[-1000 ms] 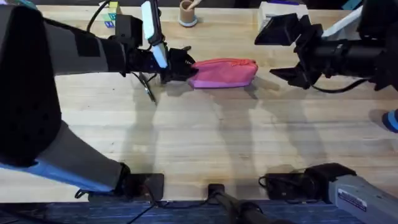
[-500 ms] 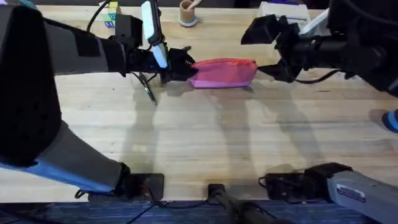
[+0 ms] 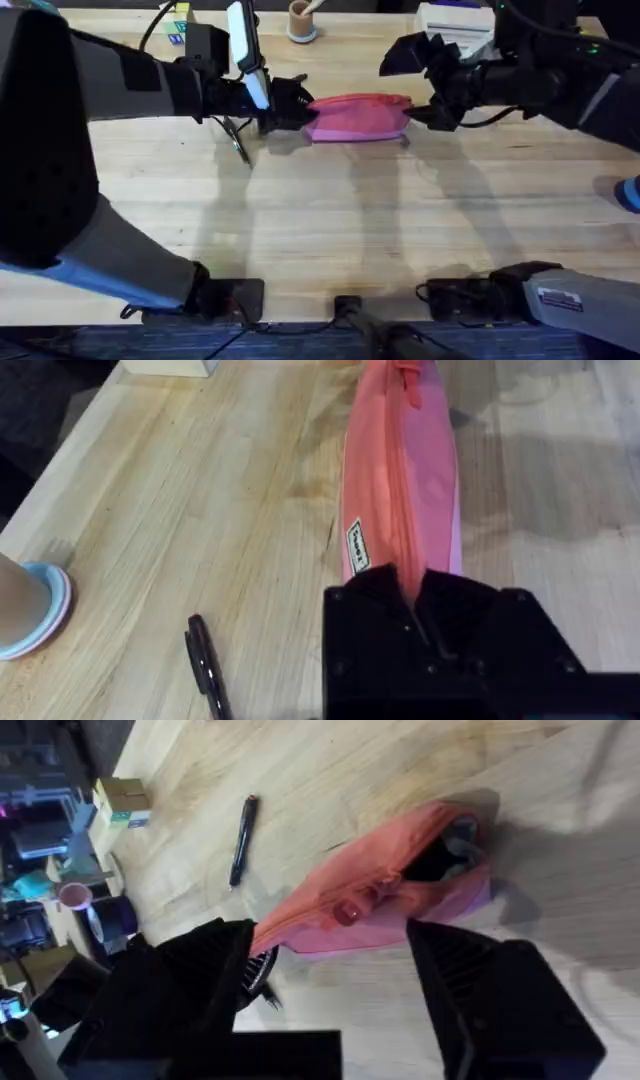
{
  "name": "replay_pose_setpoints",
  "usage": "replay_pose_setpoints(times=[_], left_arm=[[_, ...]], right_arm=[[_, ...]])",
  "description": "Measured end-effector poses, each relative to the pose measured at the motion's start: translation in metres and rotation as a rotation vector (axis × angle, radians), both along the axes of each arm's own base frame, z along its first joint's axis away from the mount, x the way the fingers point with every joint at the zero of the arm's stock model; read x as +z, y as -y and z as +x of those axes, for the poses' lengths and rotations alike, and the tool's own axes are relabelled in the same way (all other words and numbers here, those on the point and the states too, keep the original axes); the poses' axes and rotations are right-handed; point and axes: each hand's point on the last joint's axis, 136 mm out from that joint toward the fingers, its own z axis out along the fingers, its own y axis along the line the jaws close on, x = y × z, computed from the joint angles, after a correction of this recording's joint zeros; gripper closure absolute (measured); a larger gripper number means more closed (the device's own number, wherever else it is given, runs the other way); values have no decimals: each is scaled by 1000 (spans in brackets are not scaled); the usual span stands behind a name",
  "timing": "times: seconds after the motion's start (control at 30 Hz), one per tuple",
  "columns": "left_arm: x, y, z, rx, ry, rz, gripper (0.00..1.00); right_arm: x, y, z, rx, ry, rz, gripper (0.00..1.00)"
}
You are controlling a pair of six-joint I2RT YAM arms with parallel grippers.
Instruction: Unzip the bag, pick up the pens from the table one at a time and place them inside, then zip the bag closed.
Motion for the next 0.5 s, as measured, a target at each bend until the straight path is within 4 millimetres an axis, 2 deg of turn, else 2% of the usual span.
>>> replay_pose_setpoints(times=[0.23, 0.5], left_arm=[[0, 0, 0, 0, 0, 0, 959], [0, 0, 0, 0, 0, 0, 959]], right_arm=[[-12, -1, 3, -9, -33, 3, 109], [-27, -1, 8, -24, -65, -1, 414]])
